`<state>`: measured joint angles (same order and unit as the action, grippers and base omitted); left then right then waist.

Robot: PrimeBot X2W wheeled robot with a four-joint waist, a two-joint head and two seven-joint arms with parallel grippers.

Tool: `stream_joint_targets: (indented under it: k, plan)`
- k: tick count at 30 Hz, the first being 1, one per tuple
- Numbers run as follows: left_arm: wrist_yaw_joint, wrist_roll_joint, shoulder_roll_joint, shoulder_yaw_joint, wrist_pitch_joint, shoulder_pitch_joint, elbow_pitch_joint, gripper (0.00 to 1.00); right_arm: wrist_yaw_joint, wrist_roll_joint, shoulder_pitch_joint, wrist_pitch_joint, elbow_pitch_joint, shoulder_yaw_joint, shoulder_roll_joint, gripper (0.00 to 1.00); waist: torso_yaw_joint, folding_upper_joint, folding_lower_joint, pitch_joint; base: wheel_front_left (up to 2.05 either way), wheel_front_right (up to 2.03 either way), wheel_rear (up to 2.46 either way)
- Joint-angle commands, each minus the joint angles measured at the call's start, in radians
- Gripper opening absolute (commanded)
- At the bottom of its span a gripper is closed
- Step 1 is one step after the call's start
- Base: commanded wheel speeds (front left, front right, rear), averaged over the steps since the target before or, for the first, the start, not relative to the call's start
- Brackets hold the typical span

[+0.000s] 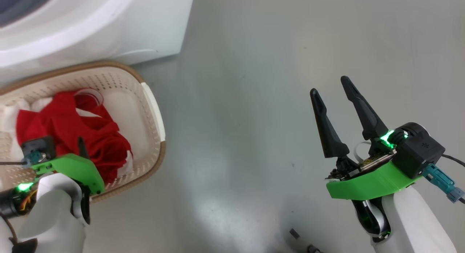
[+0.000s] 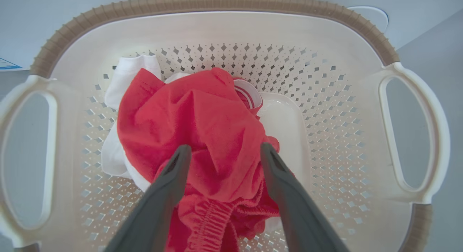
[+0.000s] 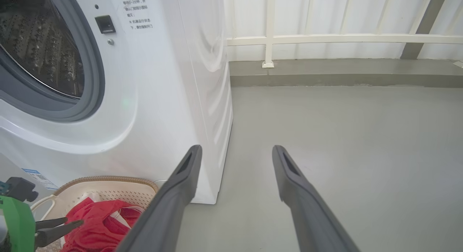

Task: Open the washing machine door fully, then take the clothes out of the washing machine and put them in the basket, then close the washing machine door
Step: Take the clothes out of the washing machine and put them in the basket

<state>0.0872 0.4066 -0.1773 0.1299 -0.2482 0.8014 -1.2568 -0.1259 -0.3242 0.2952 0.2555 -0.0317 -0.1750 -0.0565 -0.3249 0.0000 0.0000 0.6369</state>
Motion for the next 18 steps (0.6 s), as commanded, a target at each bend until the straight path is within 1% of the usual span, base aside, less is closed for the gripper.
stream_joint_targets:
  k: [1,10,12,13,18]
  plan:
    - [-0.004,0.012,-0.026,-0.023,-0.012,-0.038,0.018,1.0,-0.005,0.001,-0.023,0.006,0.017,-0.012,-0.002,1.0,0.019,0.0,0.0,-0.033,0.0,0.0,0.0]
    - [-0.01,0.015,0.005,-0.064,-0.013,-0.149,0.201,1.0,-0.005,0.01,-0.052,0.006,-0.013,0.003,-0.006,1.0,0.06,0.0,0.0,-0.123,0.0,0.0,0.0]
    - [-0.017,0.007,0.013,-0.069,-0.013,-0.178,0.248,1.0,-0.005,0.015,-0.058,0.006,-0.018,0.009,-0.01,1.0,0.068,0.0,0.0,-0.146,0.0,0.0,0.0]
    - [-0.028,-0.005,0.022,-0.071,-0.013,-0.209,0.289,1.0,-0.005,0.022,-0.065,0.006,-0.022,0.016,-0.013,1.0,0.077,0.0,0.0,-0.17,0.0,0.0,0.0]
    - [-0.034,-0.036,0.044,-0.089,-0.013,-0.287,0.41,1.0,-0.005,0.039,-0.088,0.006,-0.032,0.034,-0.018,1.0,0.103,0.0,0.0,-0.233,0.0,0.0,0.0]
